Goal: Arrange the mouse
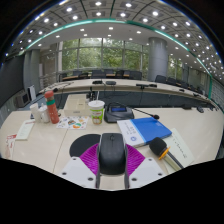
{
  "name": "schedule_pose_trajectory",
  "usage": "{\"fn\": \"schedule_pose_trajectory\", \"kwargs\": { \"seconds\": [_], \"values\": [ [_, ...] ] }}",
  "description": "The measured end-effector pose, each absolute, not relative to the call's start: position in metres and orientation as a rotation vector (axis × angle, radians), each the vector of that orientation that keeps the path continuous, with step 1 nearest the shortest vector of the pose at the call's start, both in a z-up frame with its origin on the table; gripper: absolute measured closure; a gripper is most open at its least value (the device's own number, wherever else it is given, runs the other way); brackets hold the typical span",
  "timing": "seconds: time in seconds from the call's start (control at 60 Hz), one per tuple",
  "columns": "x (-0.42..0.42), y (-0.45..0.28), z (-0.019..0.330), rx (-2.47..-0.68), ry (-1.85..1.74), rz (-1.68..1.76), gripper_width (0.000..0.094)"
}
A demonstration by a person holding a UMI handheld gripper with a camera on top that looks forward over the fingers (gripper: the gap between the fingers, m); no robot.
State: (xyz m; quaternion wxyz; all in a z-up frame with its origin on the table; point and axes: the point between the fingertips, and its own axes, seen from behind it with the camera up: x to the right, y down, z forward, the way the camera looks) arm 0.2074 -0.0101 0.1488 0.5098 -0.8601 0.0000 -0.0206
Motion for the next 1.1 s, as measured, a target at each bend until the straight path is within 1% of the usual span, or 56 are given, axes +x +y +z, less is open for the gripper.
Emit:
{"fn": "schedule_pose_trajectory", "kwargs": {
  "seconds": [0.067, 0.133, 0.317, 0.4, 0.5, 0.6, 0.617, 0.65, 0.717, 0.767, 0.95, 1.05, 1.1],
  "values": [
    [0.185, 0.021, 0.144, -2.074, -0.014, -0.035, 0.0617],
    [0.165, 0.050, 0.129, -2.096, -0.025, -0.026, 0.0617],
    [0.132, 0.100, 0.051, -2.213, -0.002, 0.005, 0.0617],
    [0.128, 0.107, 0.024, -2.251, 0.006, -0.013, 0.0611],
    [0.129, 0.110, 0.000, -2.304, 0.011, -0.034, 0.0548],
    [0.127, 0.104, -0.012, -2.348, 0.041, -0.006, 0.0464],
    [0.127, 0.104, -0.011, -2.344, 0.045, 0.002, 0.0440],
    [0.127, 0.102, -0.005, -2.337, 0.054, 0.012, 0.0340],
    [0.128, 0.092, 0.012, -2.332, 0.061, 0.015, 0.0062],
    [0.130, 0.081, 0.031, -2.318, 0.066, 0.001, 0.0094],
    [0.125, 0.012, 0.125, -2.248, 0.040, -0.044, 0.0082],
    [0.117, -0.041, 0.168, -2.224, 0.021, -0.057, 0.0082],
    [0.119, -0.067, 0.183, -2.217, 0.024, -0.065, 0.0080]
  ]
}}
